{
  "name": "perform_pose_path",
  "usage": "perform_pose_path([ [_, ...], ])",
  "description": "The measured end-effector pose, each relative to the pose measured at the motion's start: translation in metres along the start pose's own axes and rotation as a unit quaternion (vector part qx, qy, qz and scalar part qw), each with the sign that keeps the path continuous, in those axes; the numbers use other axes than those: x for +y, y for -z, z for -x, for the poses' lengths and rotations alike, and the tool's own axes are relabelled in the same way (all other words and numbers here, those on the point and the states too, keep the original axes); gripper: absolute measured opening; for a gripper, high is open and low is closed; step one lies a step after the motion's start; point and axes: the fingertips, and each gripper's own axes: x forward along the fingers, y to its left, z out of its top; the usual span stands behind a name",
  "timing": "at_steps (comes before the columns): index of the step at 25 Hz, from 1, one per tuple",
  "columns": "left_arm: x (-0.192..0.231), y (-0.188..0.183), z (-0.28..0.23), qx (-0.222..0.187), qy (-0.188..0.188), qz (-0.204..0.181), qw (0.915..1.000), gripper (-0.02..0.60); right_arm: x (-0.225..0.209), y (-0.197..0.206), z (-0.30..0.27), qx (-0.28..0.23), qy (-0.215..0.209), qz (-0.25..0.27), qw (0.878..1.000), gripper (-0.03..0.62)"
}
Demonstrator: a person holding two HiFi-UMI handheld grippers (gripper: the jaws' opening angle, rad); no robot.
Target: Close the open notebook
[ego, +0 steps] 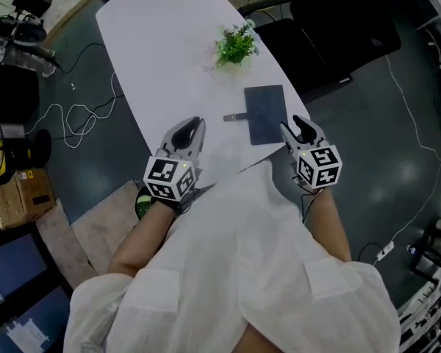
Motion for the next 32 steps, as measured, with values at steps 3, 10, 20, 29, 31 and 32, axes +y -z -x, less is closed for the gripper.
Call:
perform_pose_path([
  [3,-0.008,-0.005,-0.001,-0.005,0.002,-0.005,1.0000,0.034,-0.013,-0.032,0.031,-0.055,0.041,0.027,0.997,0.144],
  [10,-0.025,-0.011,-0.002,-0.009,0.005,-0.020,0.9997,0.034,-0.034,-0.070,0.090,-0.142,0.095,0.028,0.985,0.005],
  [20,-0.038,-0.016,-0.002,-0.017,0.000,-0.032,0.9994,0.034,-0.040,-0.056,0.097,-0.119,0.095,0.032,0.988,0.002],
  [29,-0.044,-0.013,0.001,-0.017,-0.008,-0.030,0.9994,0.034,-0.039,-0.052,0.097,-0.113,0.084,0.039,0.989,0.000],
  [31,-0.045,-0.013,0.002,-0.016,-0.009,-0.030,0.9994,0.034,-0.039,-0.052,0.099,-0.112,0.083,0.039,0.989,0.000],
  [32,-0.046,-0.013,0.003,-0.017,-0.009,-0.030,0.9994,0.034,-0.038,-0.052,0.100,-0.111,0.083,0.040,0.990,0.000],
])
